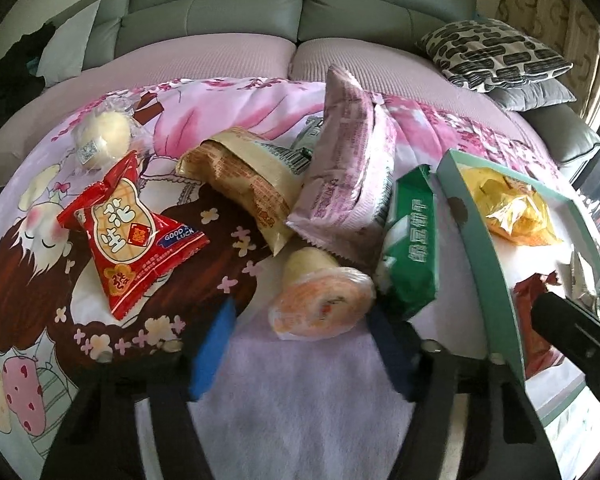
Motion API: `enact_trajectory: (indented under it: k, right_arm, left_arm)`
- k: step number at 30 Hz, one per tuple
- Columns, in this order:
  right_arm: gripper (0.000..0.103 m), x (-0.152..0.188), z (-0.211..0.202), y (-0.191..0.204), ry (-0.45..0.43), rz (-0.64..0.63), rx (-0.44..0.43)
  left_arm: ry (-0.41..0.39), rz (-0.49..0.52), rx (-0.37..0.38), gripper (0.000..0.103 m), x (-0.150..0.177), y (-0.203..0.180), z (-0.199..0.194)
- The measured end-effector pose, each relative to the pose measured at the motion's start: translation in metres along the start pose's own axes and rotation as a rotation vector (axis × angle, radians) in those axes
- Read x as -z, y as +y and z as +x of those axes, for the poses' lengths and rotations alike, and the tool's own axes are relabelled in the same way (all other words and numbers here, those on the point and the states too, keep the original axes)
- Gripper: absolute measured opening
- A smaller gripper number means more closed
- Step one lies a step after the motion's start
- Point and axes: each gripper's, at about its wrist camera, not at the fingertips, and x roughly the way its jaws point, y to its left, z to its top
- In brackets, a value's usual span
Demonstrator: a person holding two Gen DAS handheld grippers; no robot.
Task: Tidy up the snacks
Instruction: 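Grasp the orange jelly cup with the left tool while the right tool holds the candy, then carry the jelly cup with the left tool and candy with the right tool over the tray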
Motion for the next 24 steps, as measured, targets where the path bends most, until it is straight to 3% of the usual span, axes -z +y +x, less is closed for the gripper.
enact_trajectory:
  k: [2, 3, 16, 24]
  right_arm:
    - [0.028, 0.000, 0.001, -0.001, 0.004, 0.002, 0.000]
    - [0.028, 0.000, 0.001, -0.001, 0.005, 0.002, 0.000]
    - [0.028, -0.001, 0.001, -0.003, 0.004, 0.011, -0.006]
    - [0.028, -0.002, -0.005, -0.005, -0.014, 0.018, -0.008]
  left_arm:
    - [-0.004, -0.004, 0.025, 0.049, -0.001, 0.000, -0.002]
    - [-0.004, -0.004, 0.026, 0.048, -0.001, 0.000, -0.003]
    - [-0.023, -0.024, 0.036, 0.047, -0.001, 0.006, -0.015]
    - [-0.091, -0.029, 0.024, 0.046, -0.006, 0.006, -0.039]
